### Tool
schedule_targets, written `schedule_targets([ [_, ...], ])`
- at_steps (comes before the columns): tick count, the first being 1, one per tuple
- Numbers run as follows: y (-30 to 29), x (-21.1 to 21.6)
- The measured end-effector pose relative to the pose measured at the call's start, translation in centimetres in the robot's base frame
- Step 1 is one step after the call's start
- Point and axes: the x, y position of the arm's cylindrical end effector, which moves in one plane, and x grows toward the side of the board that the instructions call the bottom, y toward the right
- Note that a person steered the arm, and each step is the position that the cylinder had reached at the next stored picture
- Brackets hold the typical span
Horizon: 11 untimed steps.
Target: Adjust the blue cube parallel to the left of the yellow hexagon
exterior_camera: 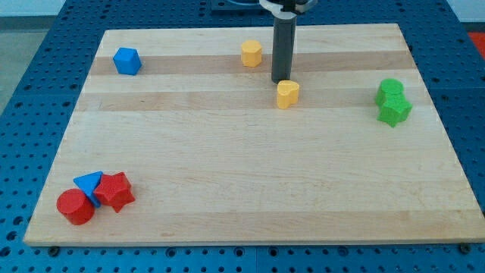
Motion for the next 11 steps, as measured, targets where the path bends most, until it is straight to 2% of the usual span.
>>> schedule_targets([
  [1, -2.9, 0.0],
  [5, -25.2, 0.1],
  [7, -28.1, 0.2],
  [11, -28.6, -3.0],
])
